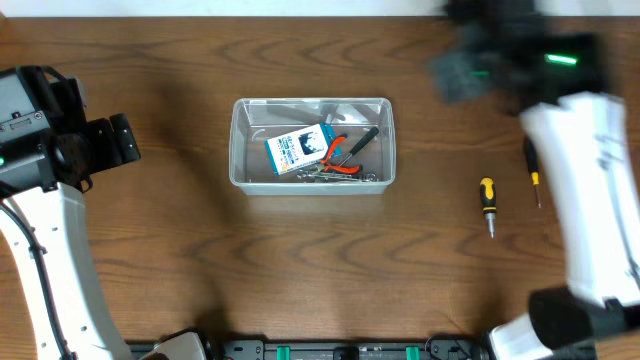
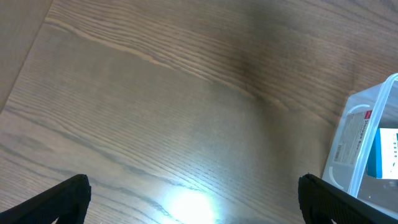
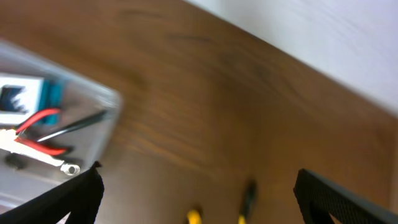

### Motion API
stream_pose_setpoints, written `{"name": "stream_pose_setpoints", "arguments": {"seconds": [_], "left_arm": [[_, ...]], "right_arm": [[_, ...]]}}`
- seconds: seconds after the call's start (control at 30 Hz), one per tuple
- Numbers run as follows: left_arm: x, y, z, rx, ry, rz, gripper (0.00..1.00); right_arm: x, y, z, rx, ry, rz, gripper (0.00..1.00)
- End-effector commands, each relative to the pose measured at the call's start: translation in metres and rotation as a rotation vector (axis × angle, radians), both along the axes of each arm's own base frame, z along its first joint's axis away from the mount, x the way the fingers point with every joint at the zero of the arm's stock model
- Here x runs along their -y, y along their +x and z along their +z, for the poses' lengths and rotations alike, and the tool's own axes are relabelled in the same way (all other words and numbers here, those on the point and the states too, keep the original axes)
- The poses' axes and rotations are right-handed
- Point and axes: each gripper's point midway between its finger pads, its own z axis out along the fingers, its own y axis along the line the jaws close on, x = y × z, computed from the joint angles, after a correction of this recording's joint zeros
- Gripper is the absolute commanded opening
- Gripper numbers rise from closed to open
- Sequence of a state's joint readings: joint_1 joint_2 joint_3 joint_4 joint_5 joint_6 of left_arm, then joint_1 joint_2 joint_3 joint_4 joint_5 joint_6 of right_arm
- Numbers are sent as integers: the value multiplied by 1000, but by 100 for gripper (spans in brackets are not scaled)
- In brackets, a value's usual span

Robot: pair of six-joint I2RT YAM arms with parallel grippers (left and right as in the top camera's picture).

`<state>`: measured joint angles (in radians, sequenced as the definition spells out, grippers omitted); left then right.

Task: Pack container
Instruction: 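Move the right gripper over the yellow-black screwdriver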

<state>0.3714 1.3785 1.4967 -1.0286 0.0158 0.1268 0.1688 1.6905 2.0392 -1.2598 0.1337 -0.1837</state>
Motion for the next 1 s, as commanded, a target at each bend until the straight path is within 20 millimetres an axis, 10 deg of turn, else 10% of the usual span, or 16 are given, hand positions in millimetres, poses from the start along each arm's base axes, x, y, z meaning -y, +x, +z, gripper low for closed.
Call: {"name": "stream_pose_setpoints", "arguments": {"seconds": [0.0,0.2,0.43,0.6,0.97], "left_arm": [[-1,-2,-5,-11,-10,15,98],[-1,-2,-5,-13,-11,15,98],[-1,-3,-5,-15,-12,15,98],[-1,-3,-5,-15,-12,15,98],[-1,-2,-5,-16,0,-5,98]], "right_arm": [[32,-19,-10,-77,113,-206,99],[71,-79,-17,-211,108,-337,99],[70,-150,-20,-222,122,-355,99],[57,-192,-64,-277,209,-385,99],[62,-136,-180,-272,195,-389,99]]}}
